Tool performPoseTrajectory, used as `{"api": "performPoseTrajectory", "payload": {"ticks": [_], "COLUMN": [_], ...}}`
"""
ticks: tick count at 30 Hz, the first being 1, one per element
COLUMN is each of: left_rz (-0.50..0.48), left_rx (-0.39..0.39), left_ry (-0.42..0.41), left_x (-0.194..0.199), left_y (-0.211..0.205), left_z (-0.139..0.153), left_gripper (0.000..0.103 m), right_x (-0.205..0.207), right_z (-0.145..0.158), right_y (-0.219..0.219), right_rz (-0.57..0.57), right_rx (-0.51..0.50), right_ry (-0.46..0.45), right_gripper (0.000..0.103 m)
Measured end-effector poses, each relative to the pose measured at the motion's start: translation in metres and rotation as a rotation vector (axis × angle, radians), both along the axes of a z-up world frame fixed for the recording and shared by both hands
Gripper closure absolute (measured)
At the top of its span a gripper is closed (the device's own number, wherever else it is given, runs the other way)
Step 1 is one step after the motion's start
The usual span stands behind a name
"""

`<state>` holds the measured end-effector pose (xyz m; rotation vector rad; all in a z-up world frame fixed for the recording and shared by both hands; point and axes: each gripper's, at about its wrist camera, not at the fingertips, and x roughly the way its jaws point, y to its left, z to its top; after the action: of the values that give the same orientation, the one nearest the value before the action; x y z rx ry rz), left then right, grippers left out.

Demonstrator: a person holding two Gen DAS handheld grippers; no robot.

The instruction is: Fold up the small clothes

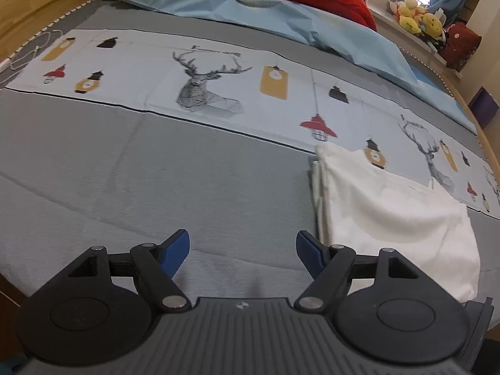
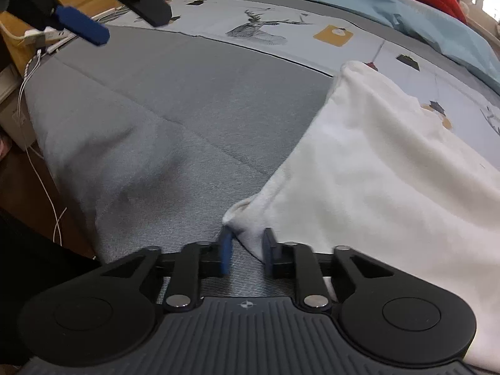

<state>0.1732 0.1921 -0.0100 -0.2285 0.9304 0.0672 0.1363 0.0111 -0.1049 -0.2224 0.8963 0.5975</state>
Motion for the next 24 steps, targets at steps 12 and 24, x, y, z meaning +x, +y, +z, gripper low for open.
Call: {"api": "performPoseTrajectory", "payload": {"ticks": [12,24], "left_rz": [-0.061,0.02], "left_rx": [-0.291,-0.284], "left_ry": [0.149,0.275], "left_x": [0.06,0.125], "left_y": [-0.057,-0.068], "left_z": [-0.059,-0.102], "left_gripper": [0.019,0.019], "right_x": [0.0,-0.004], "right_z": [0.046,0.055], "right_y": [-0.057,-0.08], "right_rz": [-0.041,0.029], "right_rx": [0.213,0.214], "right_ry": [-0.013,0.006], "right_gripper": [0.103,0.1]}}
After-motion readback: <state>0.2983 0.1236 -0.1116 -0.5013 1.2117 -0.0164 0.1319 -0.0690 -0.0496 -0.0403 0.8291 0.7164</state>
